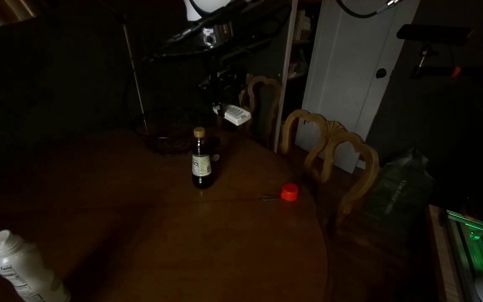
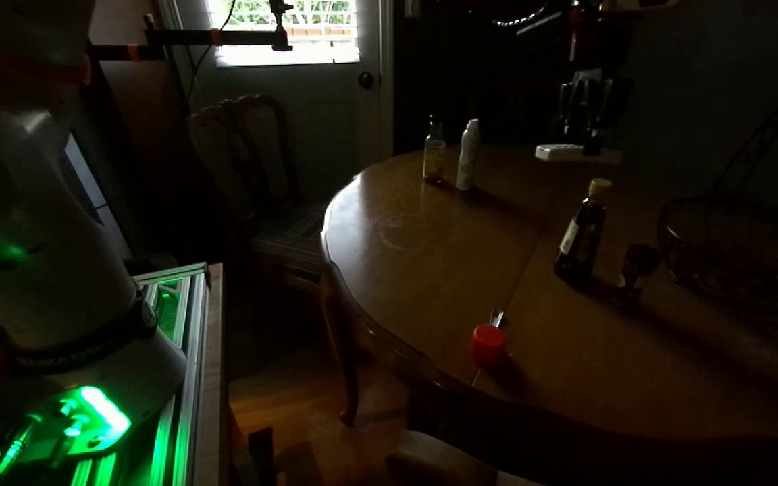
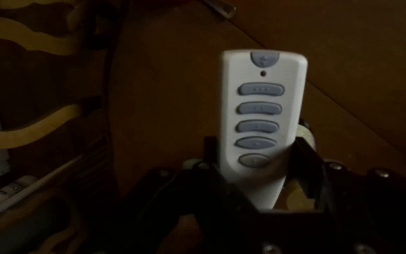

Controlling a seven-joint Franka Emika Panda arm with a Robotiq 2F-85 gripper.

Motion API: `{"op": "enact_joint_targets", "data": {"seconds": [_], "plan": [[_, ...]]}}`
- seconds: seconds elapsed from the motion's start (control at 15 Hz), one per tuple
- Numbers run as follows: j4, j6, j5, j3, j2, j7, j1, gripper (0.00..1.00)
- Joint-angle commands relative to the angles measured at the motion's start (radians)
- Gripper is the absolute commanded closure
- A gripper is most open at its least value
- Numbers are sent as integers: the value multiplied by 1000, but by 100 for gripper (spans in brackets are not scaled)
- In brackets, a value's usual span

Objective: Pick up the white remote and move it to the right

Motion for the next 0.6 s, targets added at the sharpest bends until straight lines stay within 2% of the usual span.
{"op": "enact_joint_targets", "data": {"seconds": [0.0, 0.2, 0.27, 0.33, 0.53], "plan": [[95, -64, -13, -2, 52, -5, -51, 72], [146, -92, -30, -16, 92, -3, -77, 72], [80, -51, -12, -2, 43, -3, -76, 72], [87, -53, -13, -3, 50, -3, -80, 47], [87, -53, -12, -1, 49, -3, -79, 47]]}}
